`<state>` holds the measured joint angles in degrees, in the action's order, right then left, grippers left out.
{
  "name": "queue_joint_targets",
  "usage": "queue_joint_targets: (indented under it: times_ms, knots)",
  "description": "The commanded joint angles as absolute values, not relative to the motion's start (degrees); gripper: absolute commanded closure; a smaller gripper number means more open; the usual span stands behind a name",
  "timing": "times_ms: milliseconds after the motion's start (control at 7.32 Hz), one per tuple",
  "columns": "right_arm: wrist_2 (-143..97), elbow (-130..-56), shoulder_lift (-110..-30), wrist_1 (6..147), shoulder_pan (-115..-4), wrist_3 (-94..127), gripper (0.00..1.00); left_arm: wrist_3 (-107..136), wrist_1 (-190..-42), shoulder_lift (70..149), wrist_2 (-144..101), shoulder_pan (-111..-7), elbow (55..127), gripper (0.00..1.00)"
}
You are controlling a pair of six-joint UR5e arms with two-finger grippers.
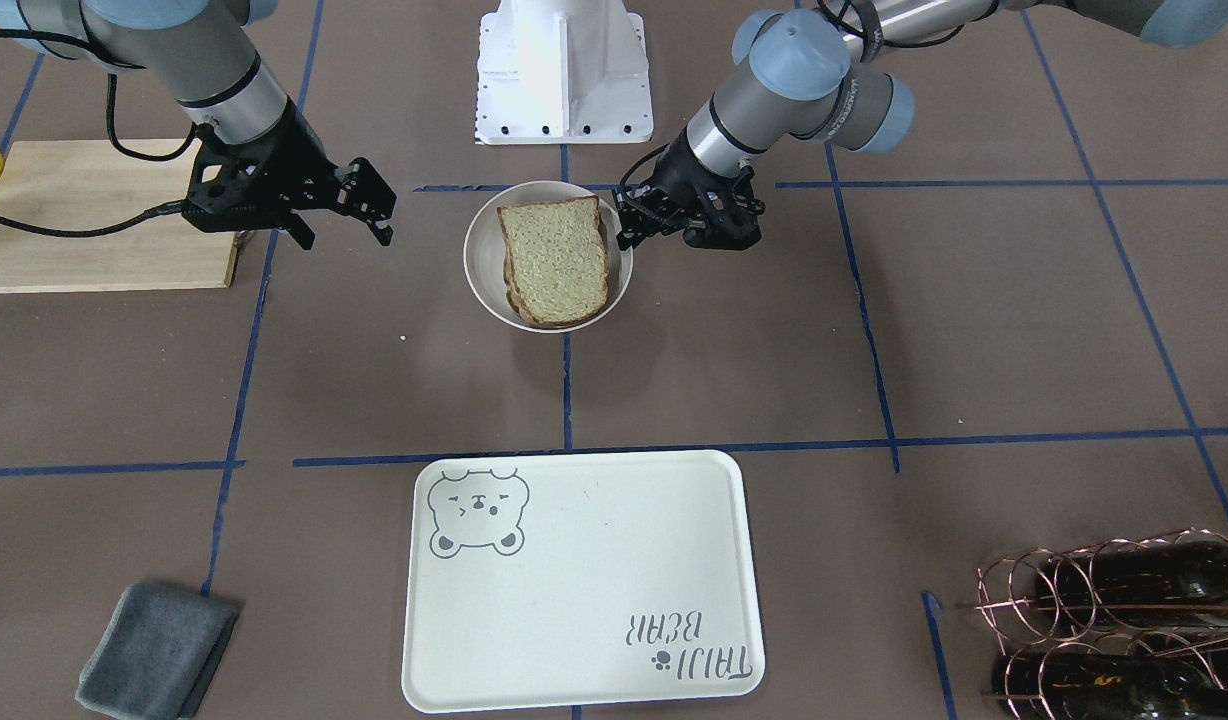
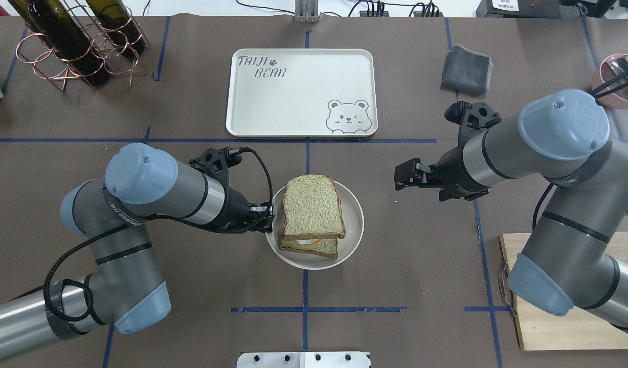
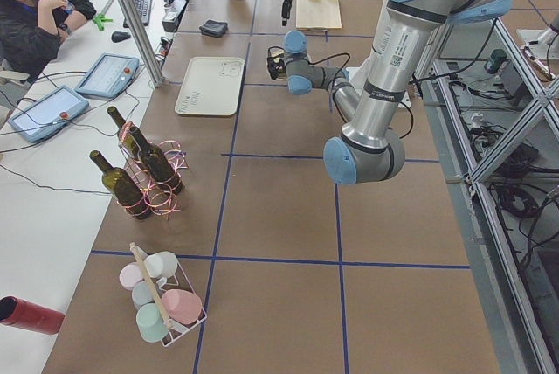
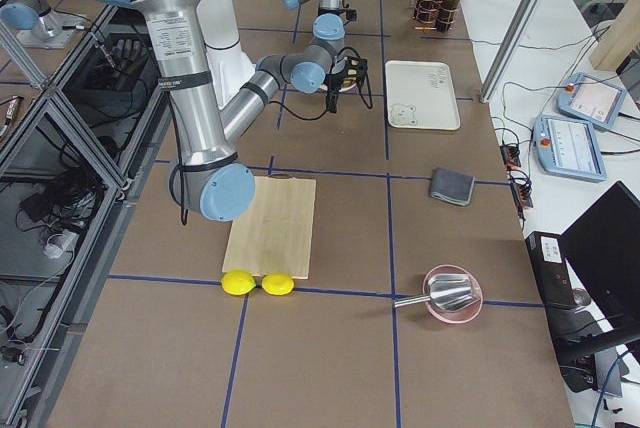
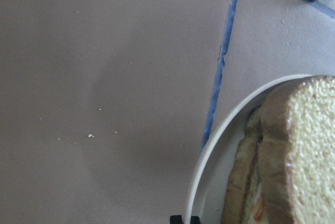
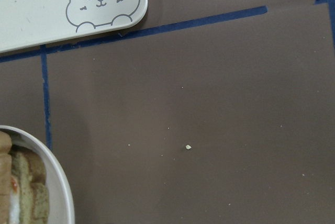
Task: Make sandwich and place on tray
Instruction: 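Carry the plate with the left gripper onto the bear tray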
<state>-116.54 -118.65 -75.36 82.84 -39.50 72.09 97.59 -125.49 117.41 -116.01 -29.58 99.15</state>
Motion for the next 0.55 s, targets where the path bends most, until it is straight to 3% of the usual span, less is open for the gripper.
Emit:
queue_joint_targets:
  times_ms: [0, 410]
  knots:
    - [-117.9, -121.1, -79.1, 85.8, -42.7, 65.0, 0.0, 102.6, -126.5, 121.3, -115.6, -32.2, 93.4, 1.0]
    - [-122.7, -121.2, -84.7, 86.5, -49.8, 50.8, 0.0, 102.7, -126.5, 127.3, -115.1, -38.0, 84.2, 1.0]
